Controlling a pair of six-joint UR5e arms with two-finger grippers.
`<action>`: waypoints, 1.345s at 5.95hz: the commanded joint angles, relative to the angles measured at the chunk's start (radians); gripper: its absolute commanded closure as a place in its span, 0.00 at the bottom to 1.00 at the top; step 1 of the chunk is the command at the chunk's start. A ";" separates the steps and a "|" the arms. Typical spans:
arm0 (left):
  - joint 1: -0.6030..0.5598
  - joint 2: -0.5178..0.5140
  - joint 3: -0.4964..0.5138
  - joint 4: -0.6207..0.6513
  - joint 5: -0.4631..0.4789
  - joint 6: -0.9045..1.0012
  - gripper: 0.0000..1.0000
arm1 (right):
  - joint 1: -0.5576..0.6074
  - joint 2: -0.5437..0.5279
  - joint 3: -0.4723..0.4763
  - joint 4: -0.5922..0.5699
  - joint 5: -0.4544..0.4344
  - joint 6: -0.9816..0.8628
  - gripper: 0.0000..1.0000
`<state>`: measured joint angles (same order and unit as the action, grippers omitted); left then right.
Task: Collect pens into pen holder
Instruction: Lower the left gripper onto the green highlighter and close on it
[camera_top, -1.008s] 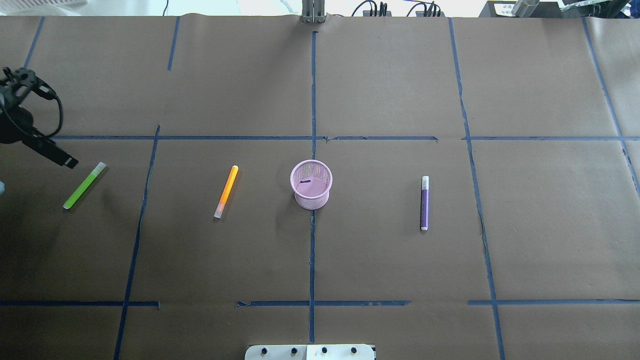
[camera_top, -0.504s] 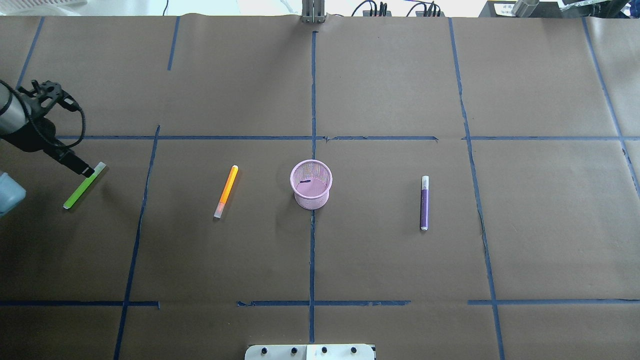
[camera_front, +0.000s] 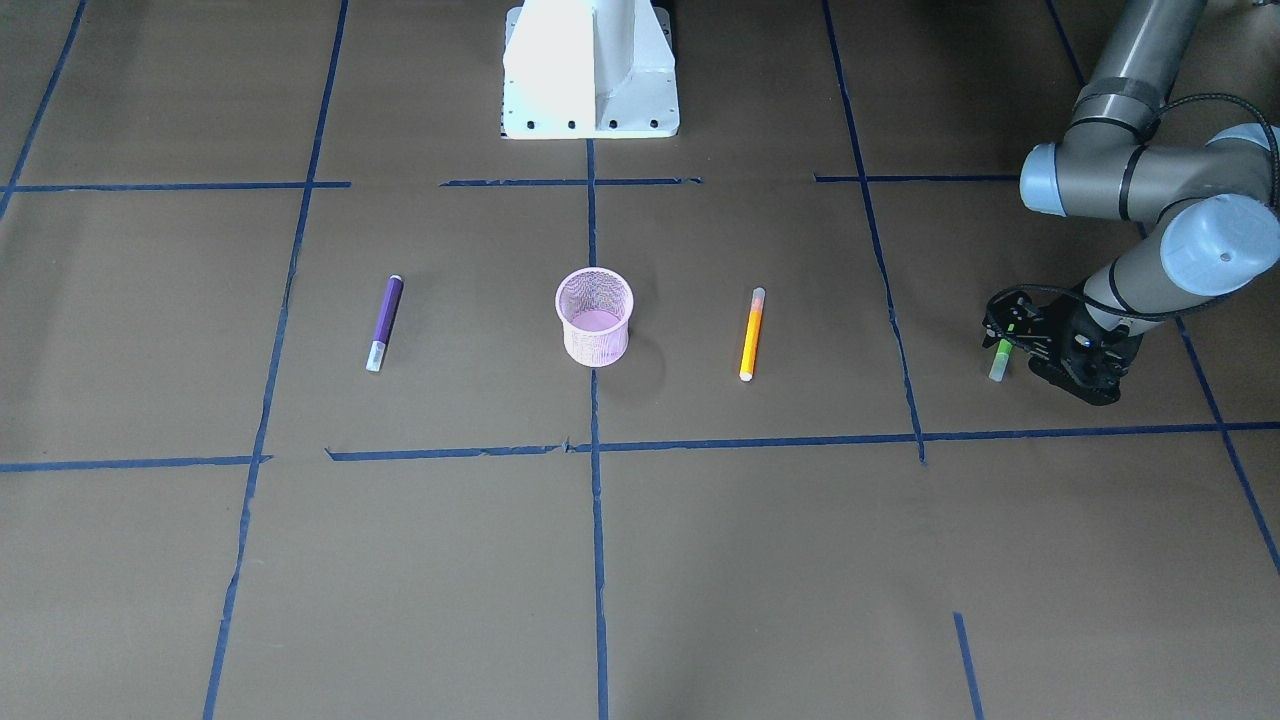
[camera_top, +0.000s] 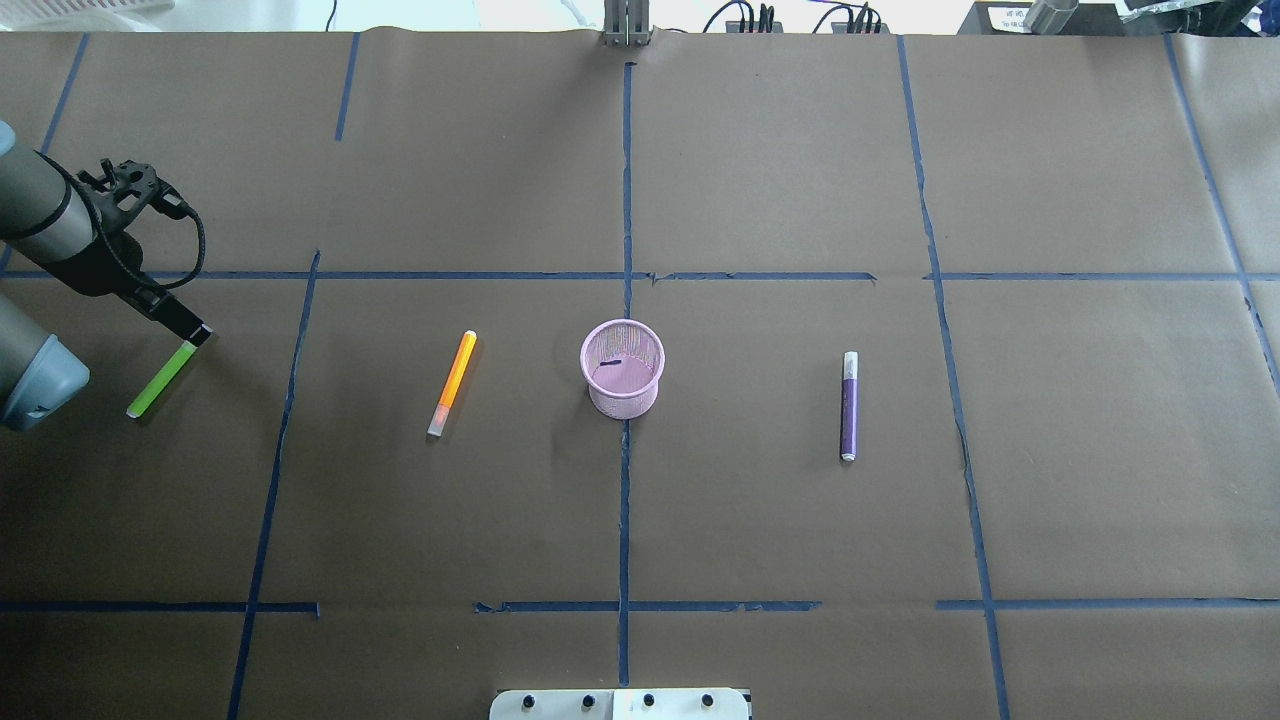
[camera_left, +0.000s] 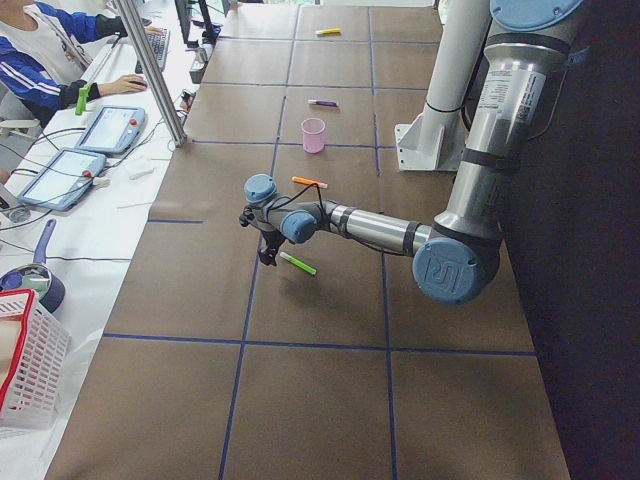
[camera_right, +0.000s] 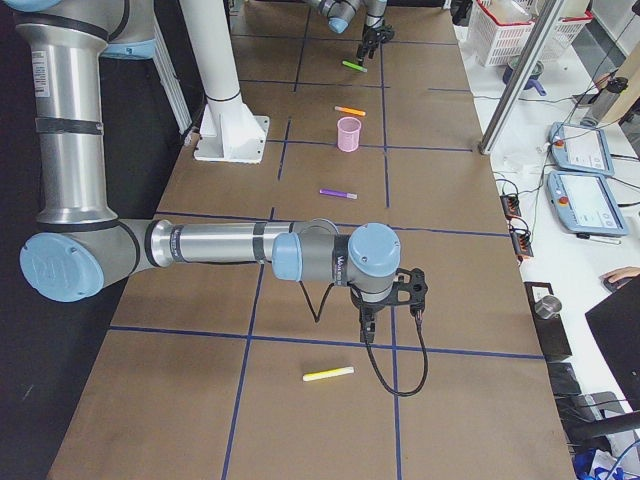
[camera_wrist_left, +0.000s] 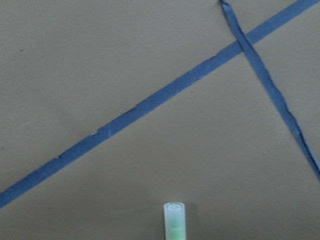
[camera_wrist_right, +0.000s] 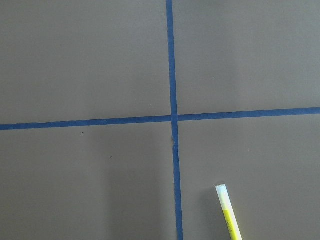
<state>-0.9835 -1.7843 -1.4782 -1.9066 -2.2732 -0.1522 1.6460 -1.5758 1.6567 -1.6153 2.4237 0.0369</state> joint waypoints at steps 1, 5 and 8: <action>0.023 0.003 0.003 -0.002 0.004 -0.010 0.00 | 0.000 -0.001 0.000 0.000 -0.002 -0.002 0.00; 0.036 0.005 0.001 0.004 0.008 -0.041 0.49 | 0.000 -0.001 -0.002 0.000 0.000 -0.003 0.00; 0.032 0.022 -0.019 0.004 0.005 -0.047 1.00 | 0.000 -0.001 0.000 -0.003 0.002 -0.002 0.00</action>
<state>-0.9504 -1.7667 -1.4875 -1.9022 -2.2673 -0.1969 1.6460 -1.5769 1.6566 -1.6176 2.4248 0.0349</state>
